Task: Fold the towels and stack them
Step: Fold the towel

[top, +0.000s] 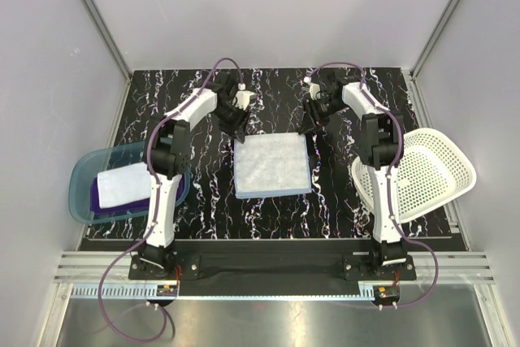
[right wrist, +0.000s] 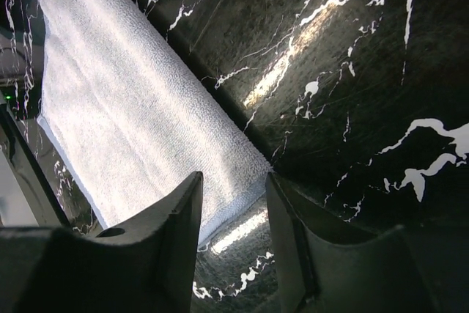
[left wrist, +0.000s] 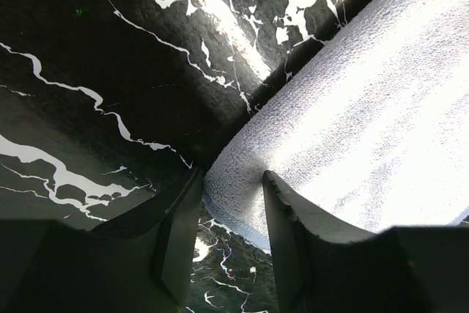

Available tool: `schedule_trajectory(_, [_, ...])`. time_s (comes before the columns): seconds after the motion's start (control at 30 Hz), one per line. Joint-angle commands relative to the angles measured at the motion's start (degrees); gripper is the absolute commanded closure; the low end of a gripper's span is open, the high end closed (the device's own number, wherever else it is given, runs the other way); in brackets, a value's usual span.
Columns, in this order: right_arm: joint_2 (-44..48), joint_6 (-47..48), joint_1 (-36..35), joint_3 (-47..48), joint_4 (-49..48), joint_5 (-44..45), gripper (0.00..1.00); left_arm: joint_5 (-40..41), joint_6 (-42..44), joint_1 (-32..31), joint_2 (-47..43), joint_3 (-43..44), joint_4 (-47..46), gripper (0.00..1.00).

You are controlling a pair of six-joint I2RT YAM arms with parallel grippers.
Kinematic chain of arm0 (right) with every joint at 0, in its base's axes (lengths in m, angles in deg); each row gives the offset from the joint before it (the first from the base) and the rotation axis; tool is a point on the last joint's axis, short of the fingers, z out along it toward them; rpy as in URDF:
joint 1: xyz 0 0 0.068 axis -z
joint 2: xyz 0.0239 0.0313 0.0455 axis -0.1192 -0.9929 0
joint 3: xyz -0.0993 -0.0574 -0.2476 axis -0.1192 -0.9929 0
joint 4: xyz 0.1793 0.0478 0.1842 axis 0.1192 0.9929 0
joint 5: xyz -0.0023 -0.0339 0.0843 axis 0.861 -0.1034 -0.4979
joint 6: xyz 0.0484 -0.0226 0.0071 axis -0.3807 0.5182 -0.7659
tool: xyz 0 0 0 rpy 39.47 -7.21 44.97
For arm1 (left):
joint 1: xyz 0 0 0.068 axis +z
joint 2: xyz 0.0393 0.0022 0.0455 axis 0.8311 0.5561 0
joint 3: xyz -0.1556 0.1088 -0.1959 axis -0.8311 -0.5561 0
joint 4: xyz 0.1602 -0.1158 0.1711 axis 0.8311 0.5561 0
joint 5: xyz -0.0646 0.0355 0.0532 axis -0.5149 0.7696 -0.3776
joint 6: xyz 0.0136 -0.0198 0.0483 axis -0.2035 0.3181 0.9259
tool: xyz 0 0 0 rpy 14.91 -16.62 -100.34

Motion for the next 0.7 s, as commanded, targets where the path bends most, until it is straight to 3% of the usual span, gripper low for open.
schedule_trajectory(0.0, [-1.64,1.80,0.58,3.66,3.80,0.22,0.53,-2.77,1.88,0.88,-0.16,2.11,0.79,0.55])
schedule_trajectory(0.17, [-1.99,0.04,0.75,4.18,2.39,1.37,0.50,-4.09,2.23,1.50,0.10,2.46,0.79,0.58])
schedule_trajectory(0.33, [-4.36,0.83,0.75,8.40,5.82,0.23,0.50,-3.74,2.49,1.94,0.71,3.51,1.23,0.53])
schedule_trajectory(0.67, [-8.85,1.89,0.75,14.38,11.62,-1.53,0.61,-2.86,3.63,2.38,2.12,5.45,3.08,0.56])
